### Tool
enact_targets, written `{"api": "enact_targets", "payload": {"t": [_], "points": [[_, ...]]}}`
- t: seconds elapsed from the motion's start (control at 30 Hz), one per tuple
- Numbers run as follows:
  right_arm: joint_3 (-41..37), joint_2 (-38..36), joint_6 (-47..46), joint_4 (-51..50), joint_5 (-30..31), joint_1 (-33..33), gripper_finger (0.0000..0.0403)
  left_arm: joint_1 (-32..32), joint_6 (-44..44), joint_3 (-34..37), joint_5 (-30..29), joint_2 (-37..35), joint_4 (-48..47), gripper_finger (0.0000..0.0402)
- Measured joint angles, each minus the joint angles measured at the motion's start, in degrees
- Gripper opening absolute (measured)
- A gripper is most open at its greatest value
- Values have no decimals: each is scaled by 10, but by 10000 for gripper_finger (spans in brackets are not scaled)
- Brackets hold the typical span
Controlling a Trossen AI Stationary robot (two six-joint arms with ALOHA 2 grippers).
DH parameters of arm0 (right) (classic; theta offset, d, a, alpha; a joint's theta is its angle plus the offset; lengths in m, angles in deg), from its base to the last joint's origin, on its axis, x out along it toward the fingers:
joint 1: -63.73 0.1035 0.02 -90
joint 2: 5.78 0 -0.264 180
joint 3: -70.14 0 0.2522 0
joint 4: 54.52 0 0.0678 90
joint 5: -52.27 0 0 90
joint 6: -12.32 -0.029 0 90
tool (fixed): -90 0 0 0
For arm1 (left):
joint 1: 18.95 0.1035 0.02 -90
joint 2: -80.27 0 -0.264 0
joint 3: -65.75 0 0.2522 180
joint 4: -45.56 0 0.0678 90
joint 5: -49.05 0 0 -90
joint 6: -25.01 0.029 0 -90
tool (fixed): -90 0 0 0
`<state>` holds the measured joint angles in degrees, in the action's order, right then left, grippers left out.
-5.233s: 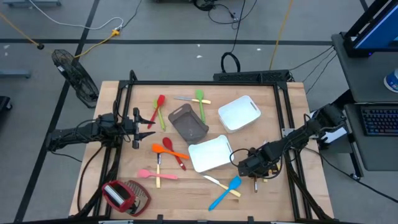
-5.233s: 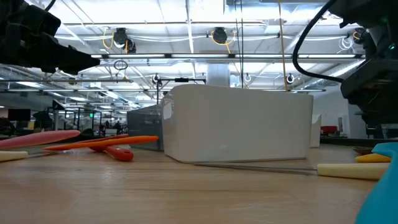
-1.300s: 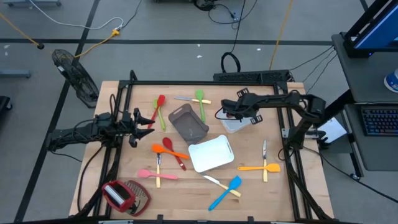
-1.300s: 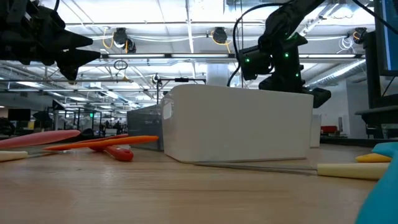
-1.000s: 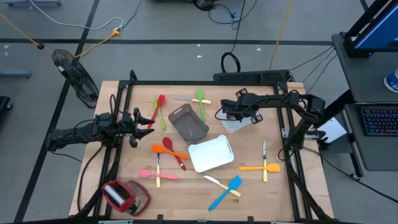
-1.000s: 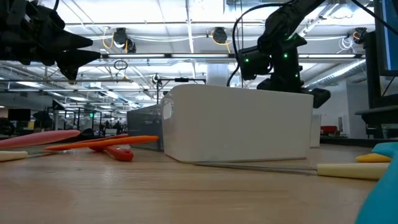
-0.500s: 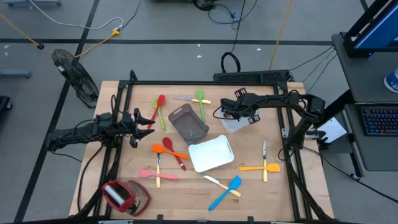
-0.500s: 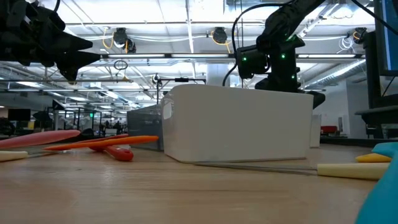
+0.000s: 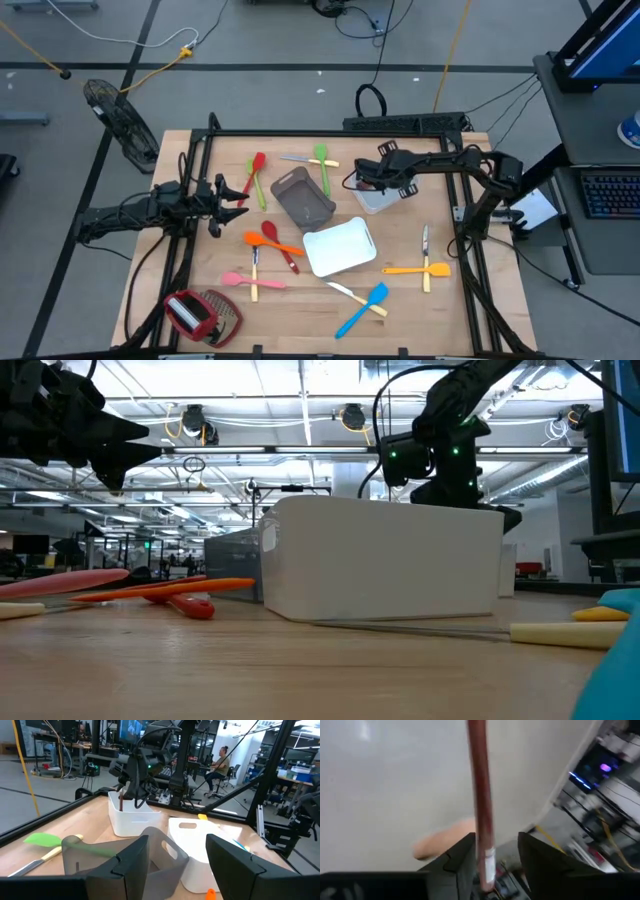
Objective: Pick & Place Kitchen Items
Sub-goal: Put the yellow spatula into the bottom white bin
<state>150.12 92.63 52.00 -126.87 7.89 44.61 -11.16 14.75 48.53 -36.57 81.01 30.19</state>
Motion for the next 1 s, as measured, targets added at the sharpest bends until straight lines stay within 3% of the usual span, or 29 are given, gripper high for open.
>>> {"api": "enact_targets", "payload": {"t": [0.17, 0.37, 0.63, 0.73, 0.87, 1.0], "points": [[0, 0, 0, -2, 62, 21, 149, 0, 1, 0, 0, 0, 0, 202], [0, -1, -12, -15, 66, 61, 141, 0, 29, 0, 0, 0, 0, 202], [0, -33, -116, -76, 66, 109, 140, 0, 30, 0, 0, 0, 0, 202], [0, -55, -181, -109, 37, 123, 140, 0, 29, 0, 0, 0, 0, 202], [0, -89, -299, -131, -49, 139, 141, 0, 26, 0, 0, 0, 1, 202], [0, -122, -411, -135, -84, 157, 140, 0, 21, 0, 0, 0, 4, 202]]}}
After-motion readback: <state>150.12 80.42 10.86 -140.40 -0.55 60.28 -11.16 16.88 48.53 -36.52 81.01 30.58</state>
